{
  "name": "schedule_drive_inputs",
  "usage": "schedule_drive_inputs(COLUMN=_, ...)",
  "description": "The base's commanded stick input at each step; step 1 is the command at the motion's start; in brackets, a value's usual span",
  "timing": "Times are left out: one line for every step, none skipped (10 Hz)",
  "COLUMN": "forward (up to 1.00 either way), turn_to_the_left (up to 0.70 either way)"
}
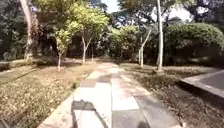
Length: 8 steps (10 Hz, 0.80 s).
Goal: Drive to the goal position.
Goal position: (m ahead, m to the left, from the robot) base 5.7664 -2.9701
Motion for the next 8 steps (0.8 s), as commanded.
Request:
schedule_drive_inputs(forward=0.50, turn_to_the_left=0.00)
schedule_drive_inputs(forward=0.50, turn_to_the_left=0.00)
schedule_drive_inputs(forward=0.50, turn_to_the_left=0.00)
schedule_drive_inputs(forward=0.50, turn_to_the_left=0.00)
schedule_drive_inputs(forward=0.50, turn_to_the_left=0.00)
schedule_drive_inputs(forward=0.50, turn_to_the_left=0.00)
schedule_drive_inputs(forward=0.50, turn_to_the_left=0.00)
schedule_drive_inputs(forward=0.50, turn_to_the_left=0.00)
